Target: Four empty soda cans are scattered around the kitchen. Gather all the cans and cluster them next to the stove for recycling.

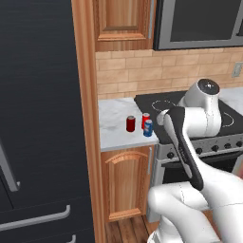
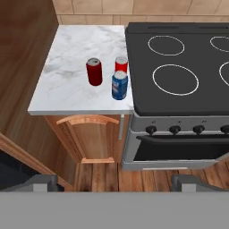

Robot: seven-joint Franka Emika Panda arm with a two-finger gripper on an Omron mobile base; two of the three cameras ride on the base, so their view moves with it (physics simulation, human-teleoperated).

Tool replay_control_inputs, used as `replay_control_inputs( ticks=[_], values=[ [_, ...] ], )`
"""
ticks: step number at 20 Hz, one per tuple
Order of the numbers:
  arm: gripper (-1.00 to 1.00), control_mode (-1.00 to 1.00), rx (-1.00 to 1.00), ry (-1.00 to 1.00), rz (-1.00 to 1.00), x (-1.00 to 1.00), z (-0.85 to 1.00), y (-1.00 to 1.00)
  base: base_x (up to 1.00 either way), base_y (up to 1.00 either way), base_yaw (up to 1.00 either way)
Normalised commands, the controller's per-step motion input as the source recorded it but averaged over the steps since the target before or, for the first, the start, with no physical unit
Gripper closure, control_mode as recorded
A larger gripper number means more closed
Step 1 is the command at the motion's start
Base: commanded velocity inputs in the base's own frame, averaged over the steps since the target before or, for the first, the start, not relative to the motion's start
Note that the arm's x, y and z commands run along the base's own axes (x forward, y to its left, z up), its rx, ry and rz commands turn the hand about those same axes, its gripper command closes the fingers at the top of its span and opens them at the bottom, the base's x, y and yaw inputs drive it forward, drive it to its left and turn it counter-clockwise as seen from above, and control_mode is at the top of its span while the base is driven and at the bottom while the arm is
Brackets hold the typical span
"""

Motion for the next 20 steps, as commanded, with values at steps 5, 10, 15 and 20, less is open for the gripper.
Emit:
replay_control_inputs(
  ticks=[5,10,15,20],
  values=[
    [-1.00,-1.00,0.00,-0.03,0.00,-0.21,0.19,0.06,0.00,0.00,0.00],
    [-1.00,-1.00,0.00,0.00,0.00,-0.21,0.20,0.01,0.00,0.00,0.00],
    [-1.00,-1.00,0.00,0.00,0.00,-0.25,0.20,0.00,0.00,0.00,0.00],
    [-1.00,-1.00,0.00,0.00,0.00,-0.29,0.17,0.00,0.00,0.00,0.00]
  ],
)
